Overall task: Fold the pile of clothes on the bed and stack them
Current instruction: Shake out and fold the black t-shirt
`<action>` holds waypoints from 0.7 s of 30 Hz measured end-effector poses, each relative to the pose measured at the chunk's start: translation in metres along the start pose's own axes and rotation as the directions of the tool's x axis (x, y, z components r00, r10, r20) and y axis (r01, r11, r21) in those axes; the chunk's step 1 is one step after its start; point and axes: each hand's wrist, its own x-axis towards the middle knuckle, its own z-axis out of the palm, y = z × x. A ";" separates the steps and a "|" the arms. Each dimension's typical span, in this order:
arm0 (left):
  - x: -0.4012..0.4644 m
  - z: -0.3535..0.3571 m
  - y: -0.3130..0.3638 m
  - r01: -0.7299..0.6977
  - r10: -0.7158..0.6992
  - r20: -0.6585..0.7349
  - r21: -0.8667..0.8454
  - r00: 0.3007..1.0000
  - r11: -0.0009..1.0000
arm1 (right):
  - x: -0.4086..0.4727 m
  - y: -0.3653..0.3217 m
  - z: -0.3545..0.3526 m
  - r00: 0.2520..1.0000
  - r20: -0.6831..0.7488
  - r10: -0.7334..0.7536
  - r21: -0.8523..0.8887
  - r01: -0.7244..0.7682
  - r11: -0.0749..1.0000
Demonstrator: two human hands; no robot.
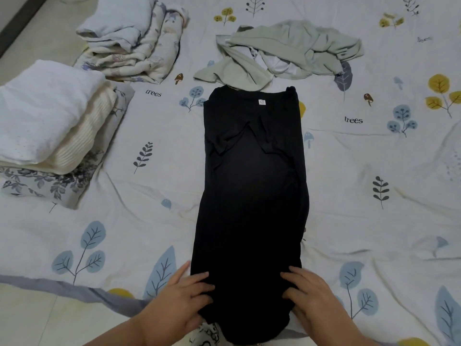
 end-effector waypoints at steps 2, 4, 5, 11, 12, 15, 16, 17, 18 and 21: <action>0.011 -0.029 0.008 0.156 -0.153 0.035 -0.303 0.988 0.940 | 0.014 -0.005 -0.015 0.979 0.033 0.203 0.248 -0.204 0.947; 0.025 -0.059 0.014 0.273 -0.291 0.066 -0.588 0.954 0.761 | 0.031 -0.010 -0.036 0.907 0.136 0.399 0.464 -0.415 0.783; 0.034 -0.073 0.014 0.272 -0.344 0.032 -0.681 0.939 0.680 | 0.043 -0.009 -0.045 0.859 0.248 0.448 0.605 -0.498 0.621; 0.116 -0.160 -0.022 0.259 -0.448 0.148 -0.946 0.882 0.197 | 0.130 0.024 -0.096 0.740 0.288 0.608 0.851 -0.489 0.191; 0.130 -0.170 -0.032 0.254 -0.450 0.170 -0.958 0.876 0.131 | 0.146 0.029 -0.105 0.730 0.297 0.615 0.872 -0.470 0.136; 0.171 -0.194 -0.064 0.184 -0.481 0.206 -0.978 0.852 -0.094 | 0.192 0.048 -0.127 0.716 0.328 0.616 0.916 -0.400 -0.024; 0.183 -0.202 -0.074 0.161 -0.480 0.223 -0.972 0.849 -0.169 | 0.207 0.054 -0.133 0.689 0.350 0.635 0.918 -0.387 -0.086; 0.196 -0.211 -0.084 0.145 -0.472 0.235 -0.965 0.849 -0.220 | 0.221 0.063 -0.136 0.664 0.371 0.649 0.916 -0.375 -0.141; 0.207 -0.218 -0.093 0.130 -0.467 0.240 -0.958 0.851 -0.256 | 0.235 0.071 -0.139 0.645 0.389 0.658 0.913 -0.364 -0.184; 0.241 -0.234 -0.120 0.118 -0.453 0.259 -0.941 0.853 -0.317 | 0.277 0.091 -0.145 0.632 0.429 0.645 0.901 -0.350 -0.256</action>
